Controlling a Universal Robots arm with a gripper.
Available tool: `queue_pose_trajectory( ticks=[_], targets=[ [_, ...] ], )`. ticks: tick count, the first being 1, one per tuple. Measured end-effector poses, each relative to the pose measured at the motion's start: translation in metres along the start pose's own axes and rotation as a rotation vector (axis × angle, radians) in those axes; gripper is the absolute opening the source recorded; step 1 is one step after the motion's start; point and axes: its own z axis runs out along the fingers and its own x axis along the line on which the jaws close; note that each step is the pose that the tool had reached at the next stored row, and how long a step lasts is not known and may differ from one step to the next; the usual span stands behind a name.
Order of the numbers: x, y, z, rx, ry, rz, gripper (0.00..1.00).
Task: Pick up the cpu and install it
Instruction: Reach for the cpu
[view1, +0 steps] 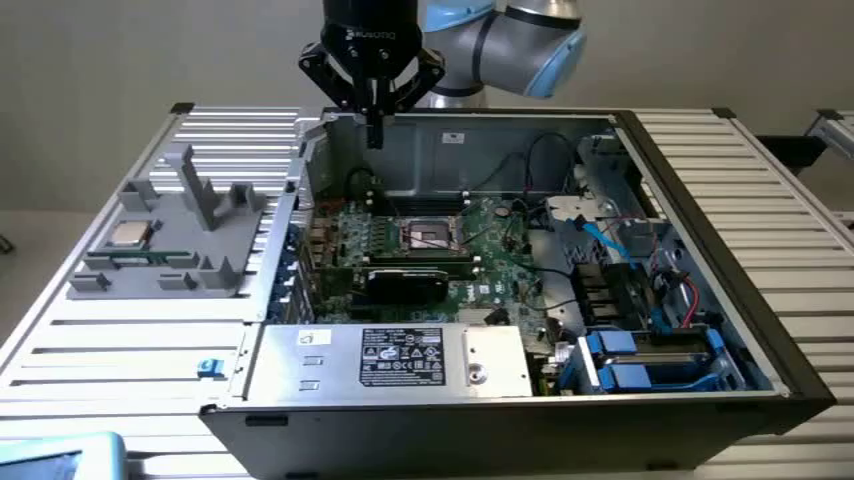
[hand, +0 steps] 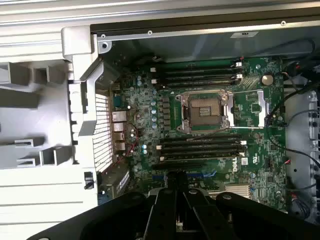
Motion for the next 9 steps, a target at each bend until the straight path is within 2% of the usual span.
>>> queue_pose_trajectory(
  ticks=[9],
  targets=[
    [0.0000, 0.0000, 0.0000, 0.0004, 0.0051, 0.000, 0.12]
  ],
)
